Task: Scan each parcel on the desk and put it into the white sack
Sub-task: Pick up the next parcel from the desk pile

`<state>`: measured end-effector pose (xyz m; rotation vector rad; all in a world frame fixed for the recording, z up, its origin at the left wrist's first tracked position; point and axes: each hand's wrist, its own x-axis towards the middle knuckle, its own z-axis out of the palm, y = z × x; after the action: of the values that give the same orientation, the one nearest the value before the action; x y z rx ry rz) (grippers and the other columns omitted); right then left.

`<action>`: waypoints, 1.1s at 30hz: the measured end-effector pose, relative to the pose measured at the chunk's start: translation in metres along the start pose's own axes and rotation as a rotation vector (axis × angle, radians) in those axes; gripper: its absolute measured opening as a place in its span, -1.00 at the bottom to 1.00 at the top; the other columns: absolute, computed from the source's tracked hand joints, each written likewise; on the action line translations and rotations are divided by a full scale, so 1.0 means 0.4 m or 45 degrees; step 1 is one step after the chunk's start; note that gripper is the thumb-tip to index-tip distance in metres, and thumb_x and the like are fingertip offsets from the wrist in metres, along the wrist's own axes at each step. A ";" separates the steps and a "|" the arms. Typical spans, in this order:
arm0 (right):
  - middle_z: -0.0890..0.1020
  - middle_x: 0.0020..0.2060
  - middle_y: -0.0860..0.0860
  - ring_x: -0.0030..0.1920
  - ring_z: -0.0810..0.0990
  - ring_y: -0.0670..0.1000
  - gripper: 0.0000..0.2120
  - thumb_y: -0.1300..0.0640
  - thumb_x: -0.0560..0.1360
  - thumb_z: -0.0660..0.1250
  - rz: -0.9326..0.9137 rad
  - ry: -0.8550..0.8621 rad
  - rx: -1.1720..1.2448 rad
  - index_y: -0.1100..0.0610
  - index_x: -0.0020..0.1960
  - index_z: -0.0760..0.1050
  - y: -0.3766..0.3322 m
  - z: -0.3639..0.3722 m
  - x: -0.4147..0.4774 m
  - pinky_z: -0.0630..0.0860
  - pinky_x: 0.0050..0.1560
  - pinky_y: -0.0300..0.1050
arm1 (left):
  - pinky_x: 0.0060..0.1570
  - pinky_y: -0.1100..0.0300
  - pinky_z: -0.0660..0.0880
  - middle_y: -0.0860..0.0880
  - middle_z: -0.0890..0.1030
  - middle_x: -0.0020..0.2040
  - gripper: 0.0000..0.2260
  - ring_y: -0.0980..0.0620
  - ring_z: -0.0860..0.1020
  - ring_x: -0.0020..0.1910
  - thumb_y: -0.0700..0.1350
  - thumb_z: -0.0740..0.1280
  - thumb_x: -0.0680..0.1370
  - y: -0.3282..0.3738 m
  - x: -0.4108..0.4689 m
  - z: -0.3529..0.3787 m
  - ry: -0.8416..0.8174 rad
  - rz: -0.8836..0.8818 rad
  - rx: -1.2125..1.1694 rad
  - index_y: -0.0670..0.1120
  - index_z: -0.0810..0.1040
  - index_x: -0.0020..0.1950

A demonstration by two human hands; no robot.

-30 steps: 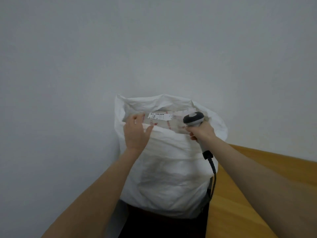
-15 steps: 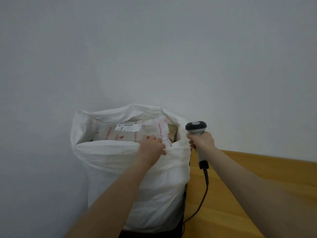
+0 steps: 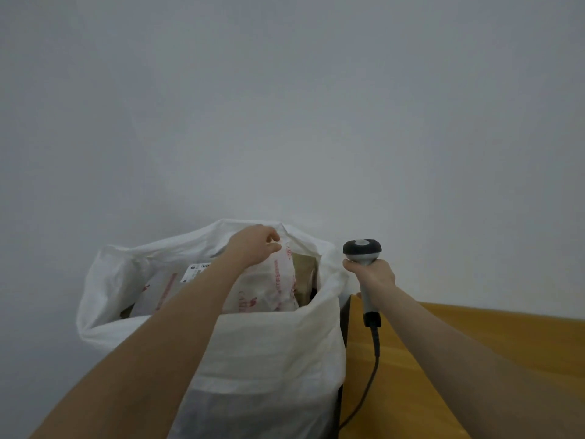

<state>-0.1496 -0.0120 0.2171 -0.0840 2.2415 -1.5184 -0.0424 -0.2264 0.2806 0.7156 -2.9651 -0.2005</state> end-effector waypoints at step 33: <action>0.58 -0.14 0.09 -0.11 0.56 0.14 -0.74 0.22 0.39 0.41 -0.133 0.392 -0.222 0.13 0.05 0.46 -0.202 0.147 0.240 0.51 -0.13 -0.03 | 0.33 0.04 0.31 -0.15 0.38 0.38 -0.33 -0.12 0.36 0.37 0.15 0.39 0.48 -0.392 0.482 0.001 -0.341 -0.119 -0.364 -0.15 0.28 0.45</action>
<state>-0.2292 -0.1227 0.2413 -0.0204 2.6490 -1.4684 -0.1431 -0.4533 0.2671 0.8463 -3.0493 -0.7666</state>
